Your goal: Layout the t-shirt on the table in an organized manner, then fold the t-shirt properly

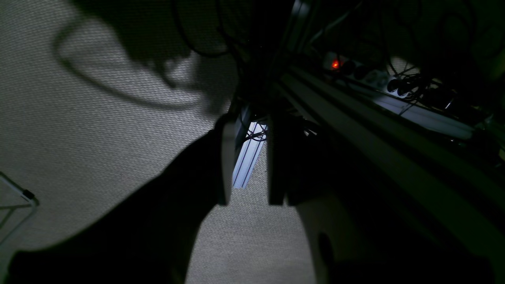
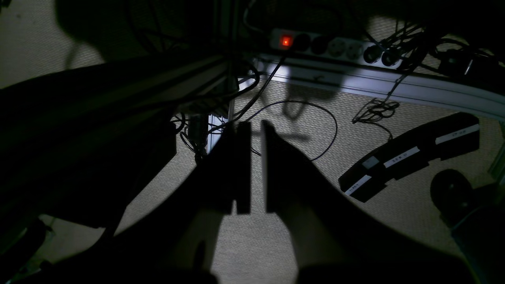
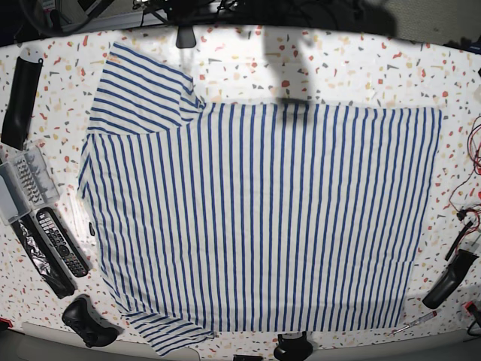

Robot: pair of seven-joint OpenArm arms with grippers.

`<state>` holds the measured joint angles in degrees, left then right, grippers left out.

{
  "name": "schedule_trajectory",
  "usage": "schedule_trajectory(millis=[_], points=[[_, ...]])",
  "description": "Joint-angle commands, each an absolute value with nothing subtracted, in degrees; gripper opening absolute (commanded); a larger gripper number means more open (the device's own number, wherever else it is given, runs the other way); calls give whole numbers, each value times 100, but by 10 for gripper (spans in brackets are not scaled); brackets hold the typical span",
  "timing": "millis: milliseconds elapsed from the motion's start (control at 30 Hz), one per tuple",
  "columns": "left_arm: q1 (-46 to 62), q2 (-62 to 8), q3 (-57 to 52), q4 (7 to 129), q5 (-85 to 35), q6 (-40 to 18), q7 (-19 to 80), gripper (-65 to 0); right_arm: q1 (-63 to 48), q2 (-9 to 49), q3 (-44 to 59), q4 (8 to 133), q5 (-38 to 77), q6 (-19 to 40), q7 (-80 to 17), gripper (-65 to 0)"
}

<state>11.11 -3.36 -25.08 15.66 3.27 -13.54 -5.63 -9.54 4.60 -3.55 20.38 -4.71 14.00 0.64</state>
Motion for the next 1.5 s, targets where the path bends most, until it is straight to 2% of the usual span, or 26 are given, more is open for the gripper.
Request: schedule_trajectory(millis=[0, 567, 700, 767, 867, 933, 1033, 1100, 1233, 1467], points=[[1155, -338, -2502, 1586, 316, -1365, -604, -520, -972, 475, -342, 2071, -475, 1457, 132, -603], [1164, -338, -2502, 1662, 298, -1378, -506, -520, -1011, 478, -342, 2071, -390, 1459, 154, -603], [1350, -336, -2502, 1804, 233, -1380, -427, -520, -1199, 515, -351, 2119, -392, 1708, 220, -603], [1590, -340, -2502, 2091, -43, -1586, -429, -520, -1350, 593, -458, 2250, -390, 1804, 217, -603], [2067, -338, -2491, 2773, -329, -2281, -427, -520, -1669, 808, -794, 2587, -386, 1802, 217, -603], [2418, -344, -2333, 3301, -482, -2585, -397, -521, -1962, 985, -1083, 2926, -248, 1800, 209, -603], [2974, -423, -1719, 4195, -672, -2569, -47, -521, -2528, 1295, -1498, 3680, 364, 1793, 71, -603], [3352, -497, -1278, 4834, -823, -2320, 305, -520, -2969, 1505, -1667, 4331, 709, 1796, -80, -603], [4066, -650, -808, 6036, -1179, -1444, 631, -520, -3986, 2001, -1710, 5878, 1402, 1800, -150, -603], [4950, -1109, -821, 7765, -1531, -1345, 1135, -520, -5708, 2884, -1398, 8632, 1826, 1802, -311, -603]])
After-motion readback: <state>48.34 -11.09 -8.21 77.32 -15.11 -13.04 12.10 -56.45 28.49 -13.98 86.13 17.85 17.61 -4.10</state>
